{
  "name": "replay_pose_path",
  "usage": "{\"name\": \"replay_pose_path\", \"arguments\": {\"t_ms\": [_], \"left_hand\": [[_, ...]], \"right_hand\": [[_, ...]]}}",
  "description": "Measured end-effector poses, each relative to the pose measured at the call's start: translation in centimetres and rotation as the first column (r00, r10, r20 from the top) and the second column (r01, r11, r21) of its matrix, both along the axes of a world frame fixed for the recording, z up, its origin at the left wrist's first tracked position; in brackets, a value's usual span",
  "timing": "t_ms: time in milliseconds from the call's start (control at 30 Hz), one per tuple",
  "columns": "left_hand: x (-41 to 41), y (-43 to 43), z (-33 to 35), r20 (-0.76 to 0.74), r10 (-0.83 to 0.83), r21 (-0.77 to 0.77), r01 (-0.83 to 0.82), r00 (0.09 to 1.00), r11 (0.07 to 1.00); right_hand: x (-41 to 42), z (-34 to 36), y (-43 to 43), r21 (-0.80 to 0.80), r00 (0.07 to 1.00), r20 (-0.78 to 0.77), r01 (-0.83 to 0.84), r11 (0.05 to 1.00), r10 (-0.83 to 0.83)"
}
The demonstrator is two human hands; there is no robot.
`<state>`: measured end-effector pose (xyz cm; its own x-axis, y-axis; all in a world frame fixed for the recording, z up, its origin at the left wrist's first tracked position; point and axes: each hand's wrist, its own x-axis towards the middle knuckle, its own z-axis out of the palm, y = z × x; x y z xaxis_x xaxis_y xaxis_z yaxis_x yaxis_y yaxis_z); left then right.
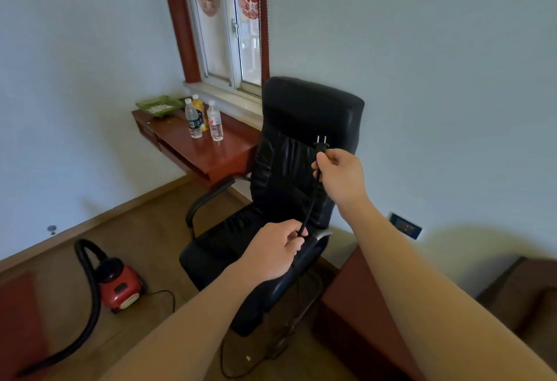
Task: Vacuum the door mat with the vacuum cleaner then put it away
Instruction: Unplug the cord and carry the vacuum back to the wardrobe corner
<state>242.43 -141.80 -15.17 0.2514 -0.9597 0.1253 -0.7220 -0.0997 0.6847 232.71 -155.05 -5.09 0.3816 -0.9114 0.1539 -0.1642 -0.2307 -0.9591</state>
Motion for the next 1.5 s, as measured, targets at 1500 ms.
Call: {"name": "replay_pose_path", "arguments": {"t_ms": [1500], "left_hand": [[25.3,30.1,0.5,0.004,0.801,0.024,-0.801,0.599,0.598]], "right_hand": [[38.8,0.0,27.5,0.079,0.67,0.047,-0.742,0.666,0.741]]}}
